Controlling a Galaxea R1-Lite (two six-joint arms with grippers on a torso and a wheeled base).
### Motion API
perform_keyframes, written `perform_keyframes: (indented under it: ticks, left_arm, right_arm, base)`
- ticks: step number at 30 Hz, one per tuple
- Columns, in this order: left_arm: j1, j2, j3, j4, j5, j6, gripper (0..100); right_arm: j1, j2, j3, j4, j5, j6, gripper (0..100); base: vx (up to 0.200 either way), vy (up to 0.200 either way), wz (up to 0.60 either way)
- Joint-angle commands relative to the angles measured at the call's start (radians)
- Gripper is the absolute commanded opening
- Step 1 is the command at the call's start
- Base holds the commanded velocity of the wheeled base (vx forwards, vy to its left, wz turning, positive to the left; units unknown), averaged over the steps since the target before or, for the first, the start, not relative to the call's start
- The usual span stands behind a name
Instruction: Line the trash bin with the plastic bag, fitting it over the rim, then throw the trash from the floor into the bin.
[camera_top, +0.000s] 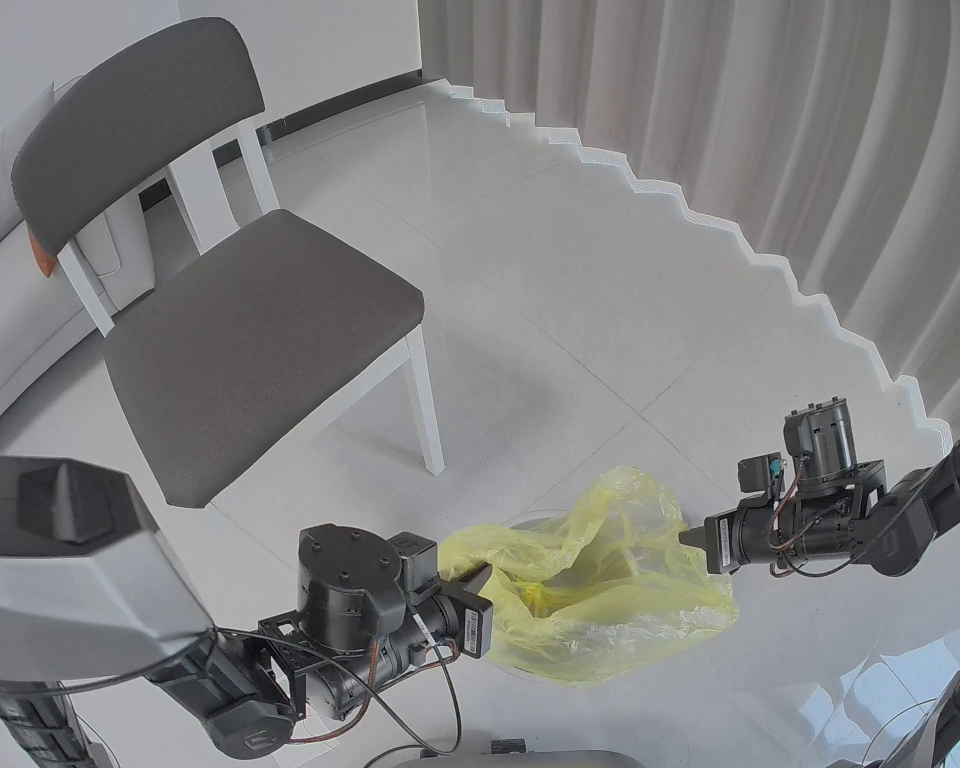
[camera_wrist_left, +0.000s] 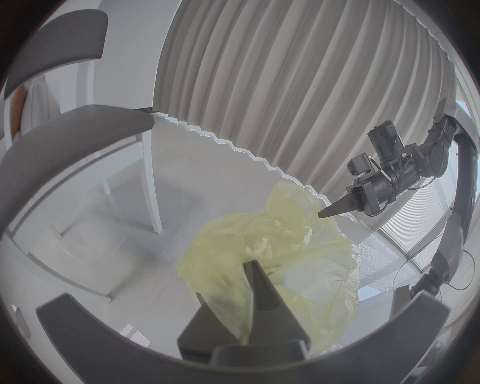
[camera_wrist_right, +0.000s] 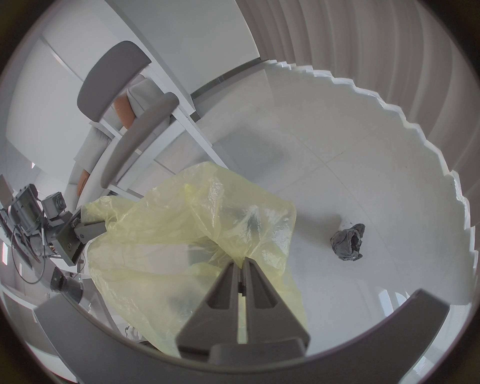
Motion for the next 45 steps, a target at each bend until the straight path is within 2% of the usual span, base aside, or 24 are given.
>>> perform_keyframes:
  ticks: [1,5,12,20,29,36,37,45]
  left_arm:
    - [0.044,0.17,0.048,-0.113,-0.012,0.002,0]
    - [0.061,0.168,0.104,-0.149,-0.059,0.002,0]
    - [0.096,0.165,0.117,-0.176,-0.065,0.002,0]
    - [0.107,0.231,0.074,-0.179,-0.067,0.001,0]
    - [0.211,0.246,0.012,-0.215,-0.111,-0.001,0]
    - [0.208,0.285,0.011,-0.222,-0.111,-0.001,0]
    - [0.202,0.298,0.019,-0.252,-0.111,-0.001,0]
    - [0.181,0.328,0.08,-0.347,-0.108,-0.001,0]
  right_arm:
    - [-0.041,0.138,0.022,-0.063,0.005,-0.002,0]
    - [-0.047,0.186,0.041,-0.12,0.008,-0.002,0]
    - [-0.041,0.233,0.025,-0.16,0.024,-0.002,0]
    - [-0.043,0.339,-0.039,-0.174,0.046,-0.009,0]
    - [-0.052,0.37,-0.059,-0.289,0.055,-0.009,0]
    - [-0.074,0.402,-0.074,-0.292,0.057,-0.03,0]
    - [-0.077,0.409,-0.067,-0.294,0.057,-0.044,100]
    - [-0.077,0.39,0.028,-0.341,0.058,-0.07,100]
  base:
    - [0.0,0.0,0.0]
    - [0.0,0.0,0.0]
    - [0.0,0.0,0.0]
    - [0.0,0.0,0.0]
    - [0.0,0.0,0.0]
    - [0.0,0.0,0.0]
    - [0.0,0.0,0.0]
    - [0.0,0.0,0.0]
